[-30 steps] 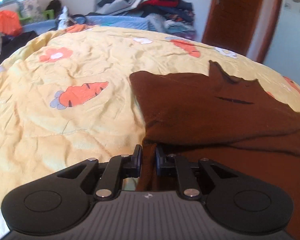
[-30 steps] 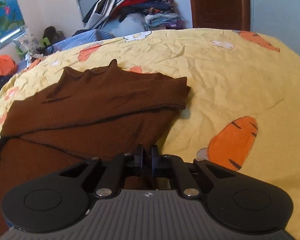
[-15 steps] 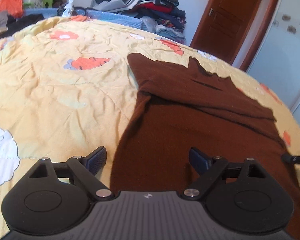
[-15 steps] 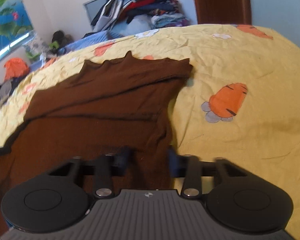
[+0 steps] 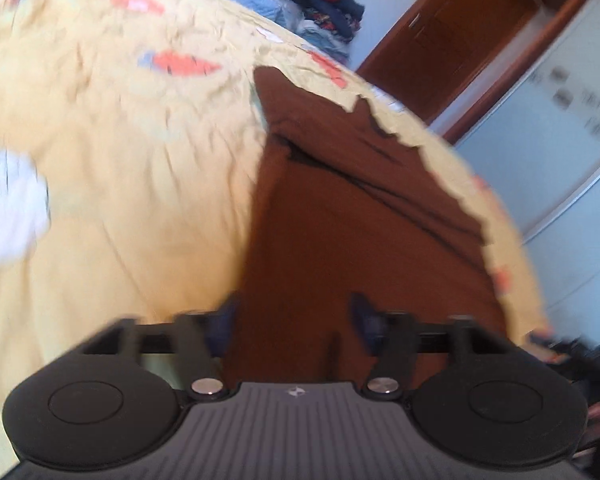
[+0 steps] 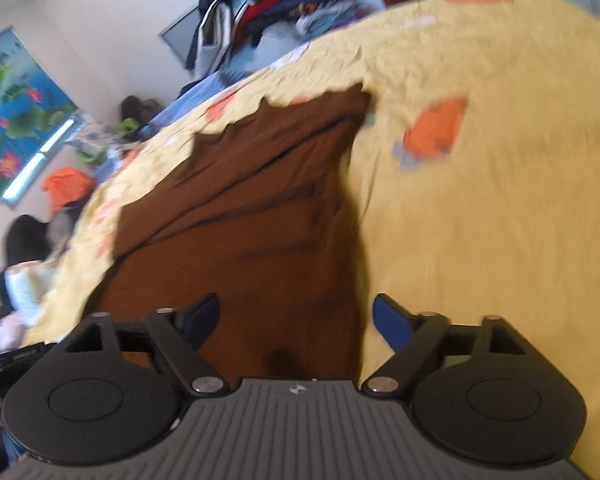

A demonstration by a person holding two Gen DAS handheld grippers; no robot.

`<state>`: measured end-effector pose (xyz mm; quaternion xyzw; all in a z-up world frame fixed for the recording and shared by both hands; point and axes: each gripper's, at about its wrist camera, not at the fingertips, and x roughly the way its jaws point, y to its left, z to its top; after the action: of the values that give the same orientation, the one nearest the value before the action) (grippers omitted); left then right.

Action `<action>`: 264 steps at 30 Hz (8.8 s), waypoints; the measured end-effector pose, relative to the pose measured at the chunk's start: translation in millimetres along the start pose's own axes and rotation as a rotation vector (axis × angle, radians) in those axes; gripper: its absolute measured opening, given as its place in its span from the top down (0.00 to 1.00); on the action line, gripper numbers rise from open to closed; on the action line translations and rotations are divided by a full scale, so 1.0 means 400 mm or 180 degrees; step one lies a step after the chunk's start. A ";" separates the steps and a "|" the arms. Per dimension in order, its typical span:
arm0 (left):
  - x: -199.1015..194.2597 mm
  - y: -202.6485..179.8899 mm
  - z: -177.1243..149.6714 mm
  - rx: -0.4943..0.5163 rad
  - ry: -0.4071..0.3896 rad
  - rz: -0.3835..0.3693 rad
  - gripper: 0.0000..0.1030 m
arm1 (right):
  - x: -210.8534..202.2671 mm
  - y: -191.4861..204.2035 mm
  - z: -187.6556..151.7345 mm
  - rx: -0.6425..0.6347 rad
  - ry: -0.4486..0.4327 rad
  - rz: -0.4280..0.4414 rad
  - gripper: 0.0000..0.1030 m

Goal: Fold small clothes

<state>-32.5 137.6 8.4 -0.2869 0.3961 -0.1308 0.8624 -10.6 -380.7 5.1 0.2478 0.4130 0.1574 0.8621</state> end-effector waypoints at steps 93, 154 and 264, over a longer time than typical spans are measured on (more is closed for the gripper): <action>0.335 -0.034 0.552 -0.0474 -0.0795 -0.0115 0.03 | 0.263 -0.045 0.488 0.0856 -0.0719 0.0416 0.13; 0.299 -0.167 0.333 0.1140 -0.0324 0.0862 0.96 | 0.237 0.097 0.301 -0.0624 0.0049 -0.0152 0.88; -0.053 -0.001 -0.015 0.0813 -0.0220 0.1000 0.89 | -0.062 0.066 -0.071 -0.0941 0.0091 -0.0646 0.93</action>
<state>-50.9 144.6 18.2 -0.1142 0.3863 -0.0340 0.9147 -49.9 -362.0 20.3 0.0731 0.4205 0.1321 0.8947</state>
